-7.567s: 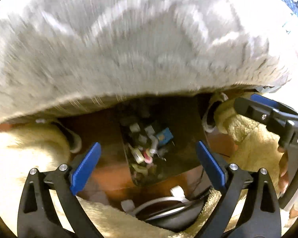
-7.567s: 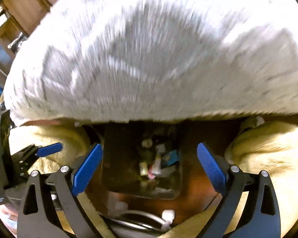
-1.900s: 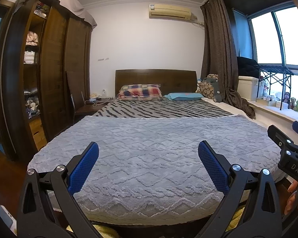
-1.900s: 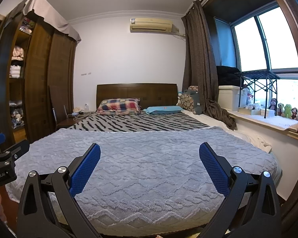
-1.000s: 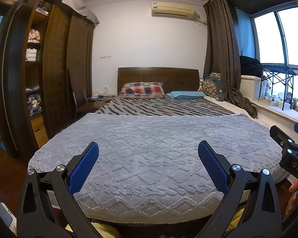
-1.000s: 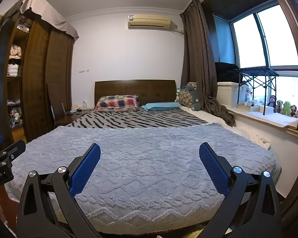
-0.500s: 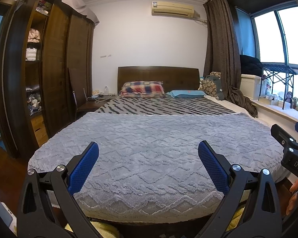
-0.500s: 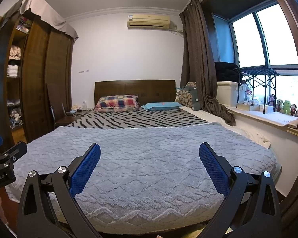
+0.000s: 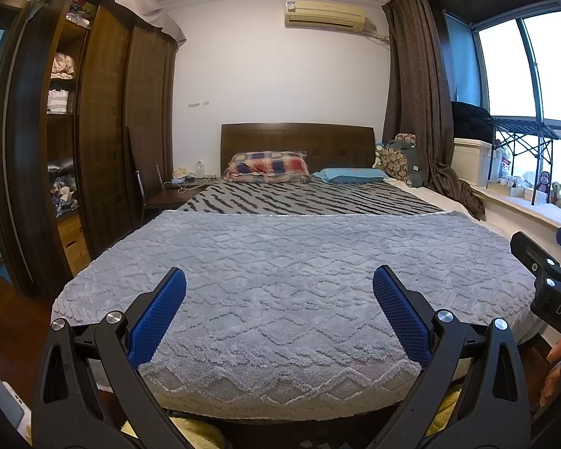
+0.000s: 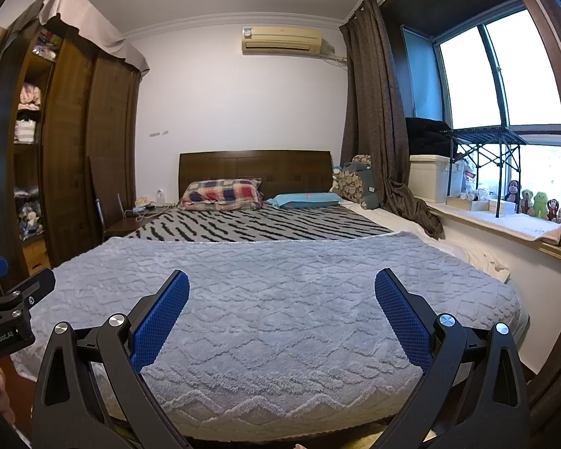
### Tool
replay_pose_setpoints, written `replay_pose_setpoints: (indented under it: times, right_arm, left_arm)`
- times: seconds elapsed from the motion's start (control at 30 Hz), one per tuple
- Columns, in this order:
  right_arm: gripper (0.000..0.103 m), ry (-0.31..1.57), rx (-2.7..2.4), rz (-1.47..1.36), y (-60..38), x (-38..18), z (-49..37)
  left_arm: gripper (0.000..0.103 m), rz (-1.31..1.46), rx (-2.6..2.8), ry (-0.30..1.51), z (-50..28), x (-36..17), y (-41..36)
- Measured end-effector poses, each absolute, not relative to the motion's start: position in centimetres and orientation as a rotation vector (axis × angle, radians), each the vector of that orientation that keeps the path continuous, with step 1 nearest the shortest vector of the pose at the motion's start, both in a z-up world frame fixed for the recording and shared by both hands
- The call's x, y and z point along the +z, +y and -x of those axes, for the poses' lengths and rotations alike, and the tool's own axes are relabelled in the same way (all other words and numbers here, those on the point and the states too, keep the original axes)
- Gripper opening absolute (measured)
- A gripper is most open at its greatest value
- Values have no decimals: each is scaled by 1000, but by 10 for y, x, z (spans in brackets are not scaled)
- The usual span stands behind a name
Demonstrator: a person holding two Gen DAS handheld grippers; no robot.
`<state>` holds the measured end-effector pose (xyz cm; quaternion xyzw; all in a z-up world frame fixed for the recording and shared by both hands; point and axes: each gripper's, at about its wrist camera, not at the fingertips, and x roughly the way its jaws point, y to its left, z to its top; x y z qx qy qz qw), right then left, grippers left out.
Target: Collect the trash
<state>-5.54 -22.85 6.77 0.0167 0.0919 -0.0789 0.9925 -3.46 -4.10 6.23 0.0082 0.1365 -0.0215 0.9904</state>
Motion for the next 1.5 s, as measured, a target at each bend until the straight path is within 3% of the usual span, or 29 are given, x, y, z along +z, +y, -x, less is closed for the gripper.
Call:
replay_pose_setpoints:
  times: [1.5]
  right_arm:
    - [100,191,-171,-41,-233,62,53]
  left_arm:
    - [95,8,10,284,34,64,-37]
